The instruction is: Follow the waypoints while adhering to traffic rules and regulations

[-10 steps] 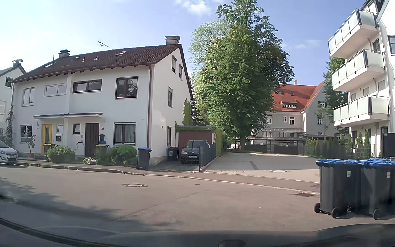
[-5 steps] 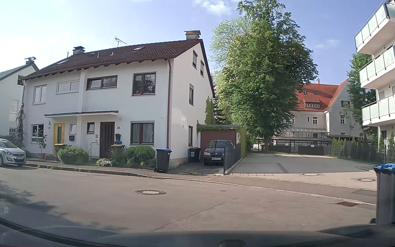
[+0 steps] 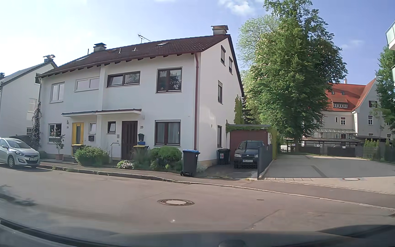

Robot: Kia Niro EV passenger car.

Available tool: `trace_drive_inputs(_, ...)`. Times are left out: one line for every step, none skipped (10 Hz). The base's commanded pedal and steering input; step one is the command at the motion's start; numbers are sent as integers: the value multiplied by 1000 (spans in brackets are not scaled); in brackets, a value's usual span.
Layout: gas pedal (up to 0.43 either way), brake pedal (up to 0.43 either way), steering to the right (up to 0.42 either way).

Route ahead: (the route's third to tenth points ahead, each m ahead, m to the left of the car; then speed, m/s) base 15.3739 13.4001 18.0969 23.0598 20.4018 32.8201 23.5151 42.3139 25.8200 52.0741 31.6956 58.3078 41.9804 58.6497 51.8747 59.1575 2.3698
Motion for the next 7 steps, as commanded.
trace_drive_inputs(20,0,-390)
trace_drive_inputs(39,0,-408)
trace_drive_inputs(47,0,-430)
trace_drive_inputs(47,0,-442)
trace_drive_inputs(47,0,-454)
trace_drive_inputs(47,0,-468)
trace_drive_inputs(47,0,-478)
